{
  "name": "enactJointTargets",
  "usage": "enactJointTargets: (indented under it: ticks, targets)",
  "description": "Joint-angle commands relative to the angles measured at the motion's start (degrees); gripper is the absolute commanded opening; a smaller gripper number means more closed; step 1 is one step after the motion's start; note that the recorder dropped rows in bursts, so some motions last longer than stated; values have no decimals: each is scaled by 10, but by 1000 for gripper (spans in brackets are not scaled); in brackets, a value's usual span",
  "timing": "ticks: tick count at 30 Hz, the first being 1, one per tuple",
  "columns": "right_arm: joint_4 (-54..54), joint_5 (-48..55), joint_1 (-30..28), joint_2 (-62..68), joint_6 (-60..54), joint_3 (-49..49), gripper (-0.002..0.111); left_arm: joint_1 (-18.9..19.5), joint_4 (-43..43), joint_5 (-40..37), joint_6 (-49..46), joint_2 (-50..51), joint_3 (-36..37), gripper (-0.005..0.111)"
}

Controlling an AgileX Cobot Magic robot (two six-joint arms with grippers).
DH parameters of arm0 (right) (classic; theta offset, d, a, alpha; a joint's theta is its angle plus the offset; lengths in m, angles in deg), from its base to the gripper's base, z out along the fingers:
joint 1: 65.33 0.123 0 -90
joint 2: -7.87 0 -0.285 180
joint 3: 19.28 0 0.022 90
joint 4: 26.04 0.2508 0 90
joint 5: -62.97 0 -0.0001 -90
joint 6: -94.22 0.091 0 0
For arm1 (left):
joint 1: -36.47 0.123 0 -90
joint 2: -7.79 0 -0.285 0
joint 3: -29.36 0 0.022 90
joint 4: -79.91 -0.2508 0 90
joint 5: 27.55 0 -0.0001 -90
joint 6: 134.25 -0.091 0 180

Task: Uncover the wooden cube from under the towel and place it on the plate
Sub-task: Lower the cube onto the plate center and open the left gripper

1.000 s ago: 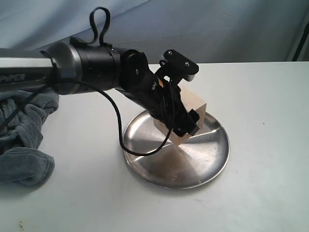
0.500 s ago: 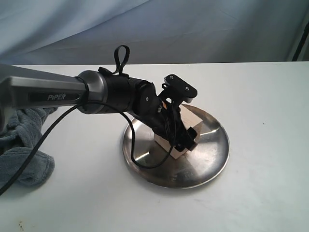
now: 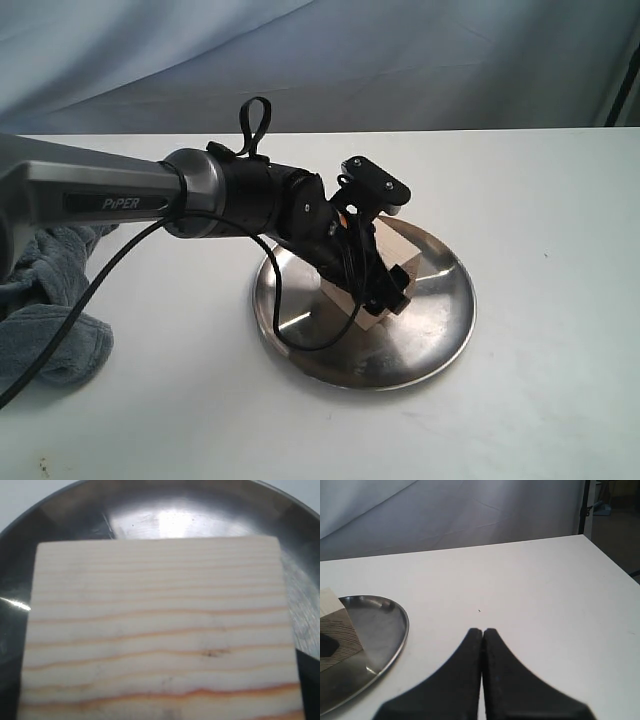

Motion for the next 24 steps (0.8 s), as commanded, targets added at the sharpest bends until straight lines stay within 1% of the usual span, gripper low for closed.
enactJointTargets:
  ticks: [1, 5, 8, 14, 24]
  targets:
    - [3, 7, 0, -4, 2, -1, 3, -3, 0, 14, 3, -6, -7, 68]
    - [3, 7, 0, -4, 2, -1, 3, -3, 3, 14, 3, -6, -7, 86]
    - [3, 7, 0, -4, 2, -1, 3, -3, 3, 10, 3, -7, -7, 92]
    - [3, 7, 0, -4, 2, -1, 3, -3, 2, 10, 3, -17, -7, 93]
    - [3, 7, 0, -4, 2, -1, 3, -3, 0, 11, 6, -73, -7, 93]
